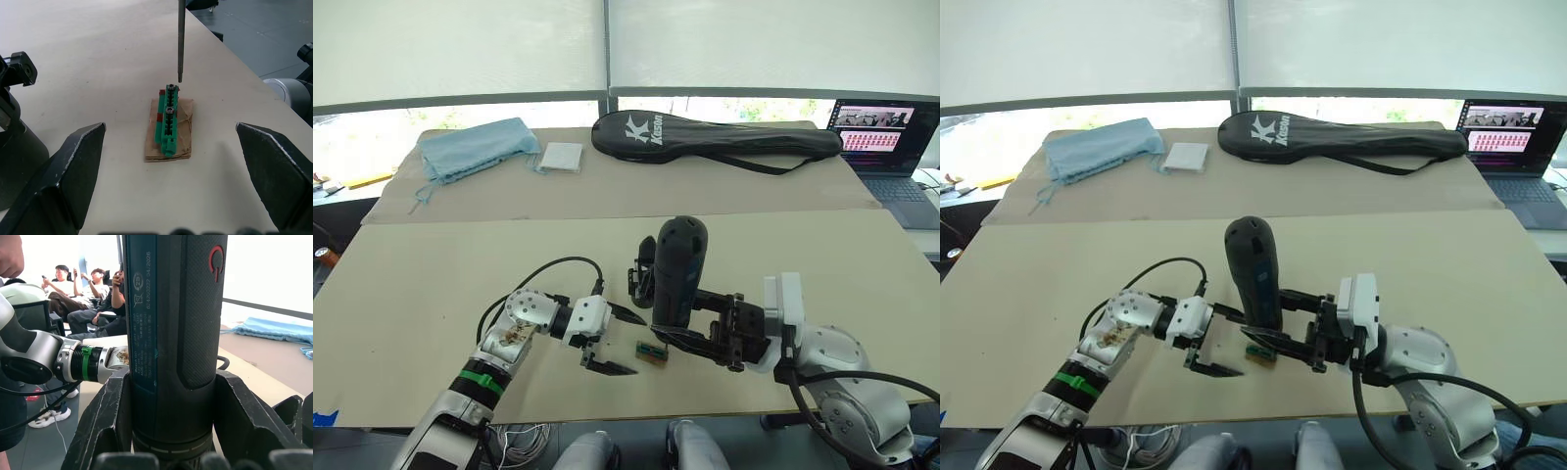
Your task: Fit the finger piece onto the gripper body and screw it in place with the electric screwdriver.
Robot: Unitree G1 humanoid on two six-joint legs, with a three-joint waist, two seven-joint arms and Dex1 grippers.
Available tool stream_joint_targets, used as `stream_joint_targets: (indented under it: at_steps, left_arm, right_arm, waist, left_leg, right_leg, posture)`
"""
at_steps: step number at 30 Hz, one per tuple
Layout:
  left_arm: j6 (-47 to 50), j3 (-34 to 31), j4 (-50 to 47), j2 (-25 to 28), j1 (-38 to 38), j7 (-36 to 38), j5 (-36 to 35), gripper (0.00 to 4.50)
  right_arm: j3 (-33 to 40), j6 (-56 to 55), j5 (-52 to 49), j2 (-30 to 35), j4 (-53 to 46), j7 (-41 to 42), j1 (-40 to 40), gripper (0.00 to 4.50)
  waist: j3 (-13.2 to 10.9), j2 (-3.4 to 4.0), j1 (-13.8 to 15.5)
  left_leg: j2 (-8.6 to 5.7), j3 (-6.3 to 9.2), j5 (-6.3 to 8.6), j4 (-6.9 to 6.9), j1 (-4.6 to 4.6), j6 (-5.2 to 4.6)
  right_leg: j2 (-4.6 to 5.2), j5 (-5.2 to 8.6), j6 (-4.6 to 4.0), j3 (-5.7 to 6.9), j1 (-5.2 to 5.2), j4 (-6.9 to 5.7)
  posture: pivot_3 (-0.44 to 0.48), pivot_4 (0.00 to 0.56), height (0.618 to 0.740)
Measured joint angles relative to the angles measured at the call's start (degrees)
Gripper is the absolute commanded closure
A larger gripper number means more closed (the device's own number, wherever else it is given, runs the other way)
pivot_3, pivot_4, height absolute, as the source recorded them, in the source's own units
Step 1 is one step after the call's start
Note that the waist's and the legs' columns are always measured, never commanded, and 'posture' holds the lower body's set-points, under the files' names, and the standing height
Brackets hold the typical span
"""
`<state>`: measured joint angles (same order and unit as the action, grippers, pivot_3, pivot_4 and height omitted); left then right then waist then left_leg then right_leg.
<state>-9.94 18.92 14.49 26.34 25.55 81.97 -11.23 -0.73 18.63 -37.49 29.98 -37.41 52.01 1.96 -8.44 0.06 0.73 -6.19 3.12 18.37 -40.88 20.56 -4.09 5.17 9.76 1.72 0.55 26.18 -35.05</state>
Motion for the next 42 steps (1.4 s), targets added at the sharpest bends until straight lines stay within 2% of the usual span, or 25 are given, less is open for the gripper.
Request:
stream_joint_targets:
  at_steps: [42]
  left_arm:
    - [0.00,0.07,0.00,0.00,0.00,0.03,0.09,0.00]
  right_arm:
    - [-0.42,-0.01,1.26,-0.01,1.98,0.43,1.50,2.62]
  waist:
    - [0.00,0.00,0.00]
  left_leg:
    - [0.00,0.00,0.00,0.00,0.00,0.00]
  right_leg:
    - [0.00,0.00,0.00,0.00,0.00,0.00]
  posture:
    - [0.000,0.150,0.736]
